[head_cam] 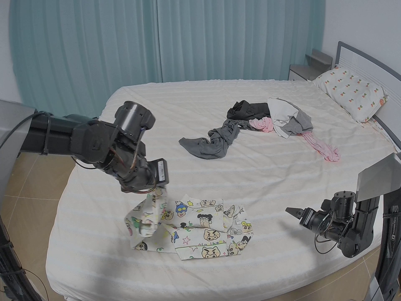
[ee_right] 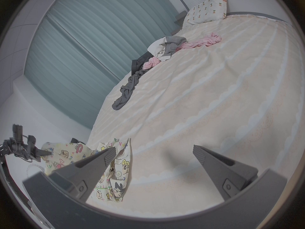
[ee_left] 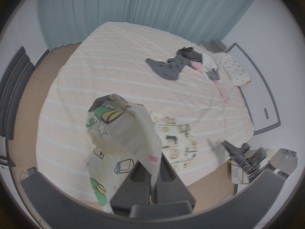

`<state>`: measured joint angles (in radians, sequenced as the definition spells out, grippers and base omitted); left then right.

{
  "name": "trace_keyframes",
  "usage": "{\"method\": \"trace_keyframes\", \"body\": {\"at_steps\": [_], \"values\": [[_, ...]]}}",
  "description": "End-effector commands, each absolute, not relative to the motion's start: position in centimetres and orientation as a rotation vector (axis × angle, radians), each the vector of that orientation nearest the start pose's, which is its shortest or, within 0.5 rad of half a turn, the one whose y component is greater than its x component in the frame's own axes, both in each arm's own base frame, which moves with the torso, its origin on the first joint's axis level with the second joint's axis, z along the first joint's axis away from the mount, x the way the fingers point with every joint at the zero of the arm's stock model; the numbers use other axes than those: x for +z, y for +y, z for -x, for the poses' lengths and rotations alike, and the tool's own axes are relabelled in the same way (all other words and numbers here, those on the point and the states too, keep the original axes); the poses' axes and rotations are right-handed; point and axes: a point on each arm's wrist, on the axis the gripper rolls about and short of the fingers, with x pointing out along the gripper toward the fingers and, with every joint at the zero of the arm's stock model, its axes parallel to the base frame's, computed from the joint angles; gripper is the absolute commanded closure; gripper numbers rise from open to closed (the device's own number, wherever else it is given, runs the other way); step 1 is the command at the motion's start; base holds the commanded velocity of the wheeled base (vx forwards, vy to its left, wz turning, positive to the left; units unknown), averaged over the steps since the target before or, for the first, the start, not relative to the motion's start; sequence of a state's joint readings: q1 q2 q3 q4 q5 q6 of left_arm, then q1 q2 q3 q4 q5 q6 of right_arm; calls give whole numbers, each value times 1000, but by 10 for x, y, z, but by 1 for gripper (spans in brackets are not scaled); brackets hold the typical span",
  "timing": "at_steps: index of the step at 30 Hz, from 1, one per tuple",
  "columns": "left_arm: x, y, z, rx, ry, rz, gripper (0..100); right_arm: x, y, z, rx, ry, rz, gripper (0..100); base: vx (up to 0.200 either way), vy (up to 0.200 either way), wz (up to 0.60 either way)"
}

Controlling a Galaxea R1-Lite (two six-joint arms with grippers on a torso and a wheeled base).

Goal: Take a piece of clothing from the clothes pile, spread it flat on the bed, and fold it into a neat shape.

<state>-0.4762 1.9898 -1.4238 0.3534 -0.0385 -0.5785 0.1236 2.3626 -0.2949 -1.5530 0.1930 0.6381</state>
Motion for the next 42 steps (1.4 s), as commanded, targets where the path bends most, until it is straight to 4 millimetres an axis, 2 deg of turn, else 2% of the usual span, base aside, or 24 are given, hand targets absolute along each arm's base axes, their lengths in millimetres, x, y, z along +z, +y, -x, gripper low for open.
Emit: {"method": "trace_keyframes", "body": {"at_steps": [1,10,16,21,22,35,37,39,42], "values": [[155,-206,-329,-266,1013,321,100,-30,40,-283,136,595,-636,0,0,0,0],[148,-225,-326,-314,1037,307,100,-29,40,-283,137,593,-635,0,0,0,0],[155,-239,-330,-334,1031,390,100,-29,40,-283,137,593,-635,0,0,0,0],[156,-241,-329,-364,1048,411,100,-30,40,-283,138,595,-634,0,0,0,0],[156,-242,-330,-366,1051,412,0,-30,40,-283,140,595,-635,0,0,0,0],[161,-237,-332,-350,1026,447,0,-30,40,-283,138,596,-634,0,0,0,0],[168,-224,-335,-321,1008,473,0,-30,40,-283,138,596,-634,0,0,0,0],[174,-199,-334,-277,1004,517,0,-30,41,-283,139,597,-634,0,0,0,0],[168,-163,-331,-221,1025,570,0,-30,41,-283,142,598,-633,0,0,0,0]]}}
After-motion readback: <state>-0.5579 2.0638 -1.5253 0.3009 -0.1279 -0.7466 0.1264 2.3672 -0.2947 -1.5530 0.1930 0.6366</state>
